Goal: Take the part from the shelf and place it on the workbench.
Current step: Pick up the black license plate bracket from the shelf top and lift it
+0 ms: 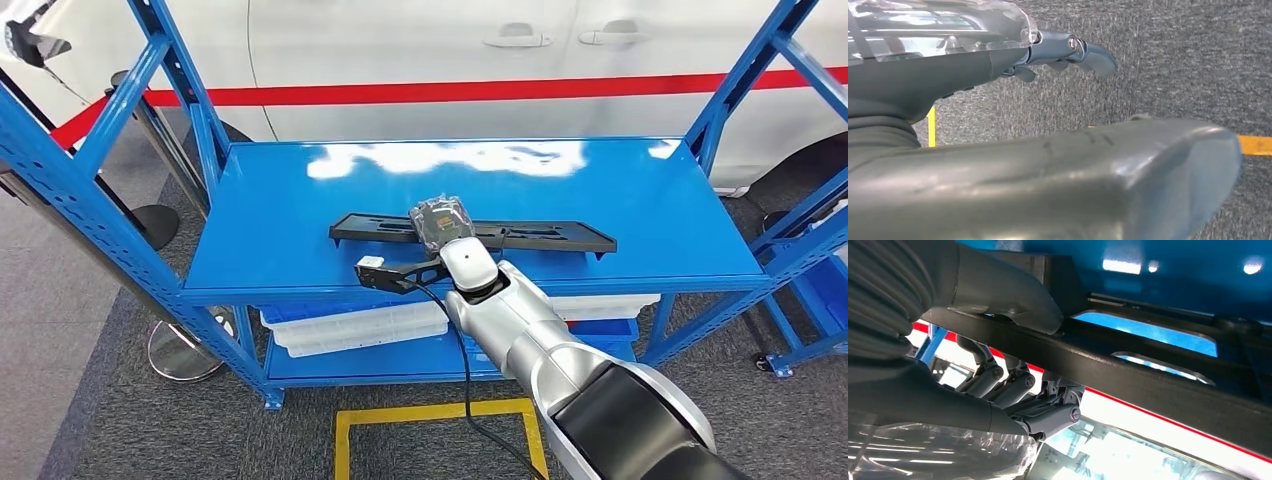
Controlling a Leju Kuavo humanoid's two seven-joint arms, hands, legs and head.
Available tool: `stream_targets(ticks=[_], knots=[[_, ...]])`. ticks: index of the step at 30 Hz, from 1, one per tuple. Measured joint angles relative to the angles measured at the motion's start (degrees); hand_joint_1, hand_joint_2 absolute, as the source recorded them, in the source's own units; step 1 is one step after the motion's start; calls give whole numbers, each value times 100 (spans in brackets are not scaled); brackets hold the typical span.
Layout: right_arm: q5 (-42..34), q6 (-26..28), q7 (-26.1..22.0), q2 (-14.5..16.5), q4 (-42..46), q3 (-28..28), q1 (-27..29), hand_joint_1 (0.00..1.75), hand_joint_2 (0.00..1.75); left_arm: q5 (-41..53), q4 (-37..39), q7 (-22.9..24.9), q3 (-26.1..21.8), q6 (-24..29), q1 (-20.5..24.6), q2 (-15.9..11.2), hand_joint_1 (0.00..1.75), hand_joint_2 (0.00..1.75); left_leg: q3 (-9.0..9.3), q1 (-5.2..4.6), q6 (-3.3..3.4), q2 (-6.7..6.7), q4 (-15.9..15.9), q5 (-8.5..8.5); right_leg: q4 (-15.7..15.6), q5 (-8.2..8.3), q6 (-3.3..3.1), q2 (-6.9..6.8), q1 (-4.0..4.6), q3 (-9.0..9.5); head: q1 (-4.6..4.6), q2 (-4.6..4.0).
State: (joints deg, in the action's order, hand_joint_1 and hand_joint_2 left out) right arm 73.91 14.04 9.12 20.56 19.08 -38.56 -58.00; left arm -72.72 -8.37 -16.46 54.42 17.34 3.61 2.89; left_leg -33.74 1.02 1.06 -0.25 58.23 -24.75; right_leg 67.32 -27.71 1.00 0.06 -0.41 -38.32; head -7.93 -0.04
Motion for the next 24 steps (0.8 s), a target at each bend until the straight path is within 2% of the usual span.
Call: stream_targets(ticks=[2,3,5,7,9,11,12,13,14,15,17,19,22,24], knots=[[-72,-35,-3,4,-6,-23,-30,175,175,-31,0,22,0,38,14,24,0,0,7,-20,-38,-16,9,-12,-702,229,-63,-2,32,350,0,0],[-141,-41,-19,8,-4,-44,-32,175,175,-55,0,29,-1,61,19,39,0,0,7,-26,-64,-22,9,-15,-857,250,-89,-1,50,423,-1,0],[-353,-1,-89,18,8,-100,-20,175,175,-96,0,36,-7,110,24,69,0,0,19,-27,-129,-27,-11,-9,-901,245,-141,2,69,436,-1,0],[-713,96,-199,25,41,-177,-11,175,175,-135,0,38,-15,150,27,90,0,0,9,-18,-189,-21,46,-66,-958,277,-206,-9,43,470,-2,0],[-1039,165,-291,32,76,-273,-5,175,175,-160,0,38,-17,178,27,97,0,0,-167,-3,-238,-12,466,-335,-1009,309,-267,-25,16,496,-2,0],[-1154,179,-321,34,90,-356,18,175,175,-165,0,38,-19,185,23,98,0,0,-500,6,-281,-9,1208,-693,-1009,310,-292,-28,23,490,-2,0],[-1169,183,-327,34,93,-383,31,175,175,-166,0,38,-19,186,19,98,0,0,-627,11,-298,-8,1486,-777,-1007,309,-293,-26,25,489,-2,0],[-1179,186,-328,33,97,-404,38,175,175,-166,0,38,-20,187,14,98,0,0,-677,15,-310,-7,1599,-770,-1004,308,-291,-22,24,490,-2,0],[-1185,188,-329,33,102,-419,41,175,175,-166,0,38,-20,187,10,98,0,0,-648,19,-317,-6,1543,-684,-1000,306,-288,-17,22,493,-2,0],[-1190,189,-329,33,107,-429,41,175,175,-166,0,38,-20,187,8,98,0,0,-540,25,-319,-4,1326,-538,-994,302,-282,-9,18,499,-2,0],[-1198,189,-329,34,118,-449,39,175,175,-166,0,38,-21,189,10,97,0,0,-188,36,-309,5,616,-225,-967,281,-250,7,16,505,-2,0],[-1209,193,-327,33,128,-461,35,175,175,-166,0,38,-22,190,17,97,0,0,57,23,-250,3,97,-77,-925,263,-192,29,36,483,-2,0],[-1467,353,-382,32,146,-480,26,175,175,-178,0,38,-22,198,25,100,0,0,70,7,-131,0,10,-61,-911,271,-101,42,47,454,-1,0],[-1856,529,-466,28,170,-531,-1,175,175,-199,0,20,-22,205,29,104,0,0,66,22,-55,15,-21,-24,-755,146,-39,35,30,380,0,0]])
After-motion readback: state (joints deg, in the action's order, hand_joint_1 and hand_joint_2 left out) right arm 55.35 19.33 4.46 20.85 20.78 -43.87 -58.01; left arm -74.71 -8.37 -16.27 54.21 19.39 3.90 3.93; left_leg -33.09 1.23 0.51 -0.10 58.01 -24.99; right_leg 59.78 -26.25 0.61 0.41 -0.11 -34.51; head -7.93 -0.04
